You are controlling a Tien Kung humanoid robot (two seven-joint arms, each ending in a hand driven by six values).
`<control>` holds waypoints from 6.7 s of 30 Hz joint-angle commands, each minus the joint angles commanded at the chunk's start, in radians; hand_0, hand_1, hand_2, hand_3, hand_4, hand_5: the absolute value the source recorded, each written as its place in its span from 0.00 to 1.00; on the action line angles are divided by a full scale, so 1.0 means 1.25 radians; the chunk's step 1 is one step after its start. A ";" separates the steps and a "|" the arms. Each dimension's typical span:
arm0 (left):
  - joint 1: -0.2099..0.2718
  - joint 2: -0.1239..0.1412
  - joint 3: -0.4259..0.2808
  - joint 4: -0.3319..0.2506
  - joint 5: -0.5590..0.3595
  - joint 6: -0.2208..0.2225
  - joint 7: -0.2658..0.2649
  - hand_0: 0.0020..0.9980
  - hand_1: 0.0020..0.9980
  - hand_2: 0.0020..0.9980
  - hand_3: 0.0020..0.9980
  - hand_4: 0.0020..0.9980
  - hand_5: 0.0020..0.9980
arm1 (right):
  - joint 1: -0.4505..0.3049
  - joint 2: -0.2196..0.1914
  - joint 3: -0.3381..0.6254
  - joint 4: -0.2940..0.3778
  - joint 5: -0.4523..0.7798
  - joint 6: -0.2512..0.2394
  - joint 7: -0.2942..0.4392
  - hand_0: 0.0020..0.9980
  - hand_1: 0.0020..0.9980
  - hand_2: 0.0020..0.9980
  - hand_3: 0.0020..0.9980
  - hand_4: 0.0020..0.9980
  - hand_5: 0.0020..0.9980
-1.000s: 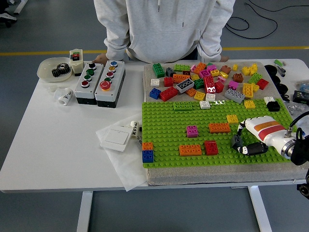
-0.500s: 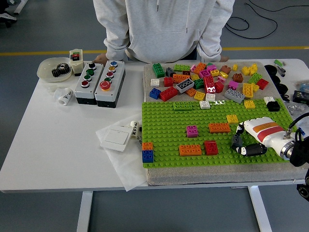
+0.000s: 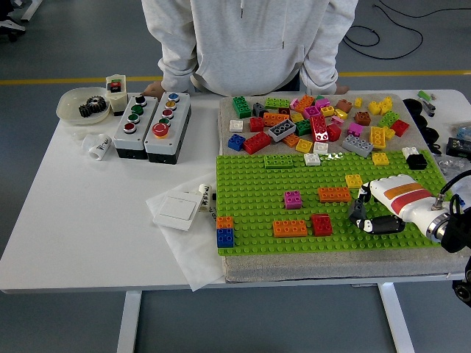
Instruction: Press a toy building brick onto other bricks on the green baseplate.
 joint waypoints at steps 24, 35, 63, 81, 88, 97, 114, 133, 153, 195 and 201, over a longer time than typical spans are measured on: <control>-0.005 -0.001 0.005 0.000 -0.010 0.003 0.000 0.78 0.78 0.79 0.59 0.62 0.63 | 0.064 -0.015 -0.107 0.079 -0.069 -0.049 0.045 0.48 0.50 0.56 0.48 0.68 0.49; -0.008 -0.002 0.011 0.000 -0.016 0.003 0.000 0.78 0.77 0.79 0.59 0.62 0.63 | 0.092 -0.020 -0.145 0.064 -0.097 -0.046 0.056 0.49 0.50 0.56 0.48 0.68 0.48; -0.006 -0.002 0.019 0.000 -0.017 0.001 0.003 0.78 0.78 0.79 0.59 0.62 0.63 | 0.108 -0.008 -0.178 0.027 -0.120 -0.052 0.067 0.49 0.51 0.57 0.49 0.70 0.48; -0.012 -0.001 0.025 0.000 -0.024 0.003 0.002 0.78 0.78 0.79 0.59 0.62 0.63 | 0.119 -0.008 -0.184 0.023 -0.123 -0.047 0.069 0.49 0.51 0.57 0.49 0.70 0.47; -0.012 -0.001 0.024 0.000 -0.023 0.004 0.002 0.78 0.78 0.79 0.59 0.62 0.63 | 0.123 -0.007 -0.188 0.025 -0.124 -0.045 0.069 0.49 0.51 0.57 0.49 0.70 0.47; -0.013 -0.001 0.025 0.000 -0.024 0.004 0.003 0.78 0.78 0.79 0.59 0.62 0.63 | 0.125 -0.006 -0.190 0.022 -0.122 -0.036 0.067 0.49 0.52 0.57 0.49 0.70 0.46; -0.014 0.000 0.024 0.000 -0.022 0.004 0.005 0.78 0.77 0.79 0.59 0.62 0.63 | 0.126 -0.005 -0.185 0.028 -0.122 -0.026 0.065 0.52 0.57 0.65 0.50 0.75 0.41; -0.010 0.000 0.022 0.000 -0.012 0.002 0.008 0.79 0.77 0.79 0.59 0.61 0.63 | 0.126 -0.002 -0.184 0.030 -0.121 -0.036 0.063 0.53 0.60 0.70 0.53 0.78 0.40; -0.014 0.002 0.024 0.000 -0.014 0.004 0.008 0.78 0.77 0.79 0.58 0.61 0.63 | 0.132 -0.003 -0.181 0.036 -0.117 -0.033 0.062 0.53 0.61 0.72 0.55 0.83 0.41; -0.008 0.004 0.008 0.000 0.005 0.003 0.009 0.78 0.78 0.79 0.59 0.61 0.63 | -0.041 -0.075 0.019 0.301 0.322 -0.148 -0.033 0.69 0.67 0.74 0.65 0.88 0.50; -0.002 0.004 -0.001 0.000 0.016 0.002 0.009 0.78 0.78 0.79 0.59 0.61 0.63 | -0.087 -0.088 0.037 0.301 0.358 -0.100 -0.036 0.69 0.68 0.75 0.62 0.87 0.52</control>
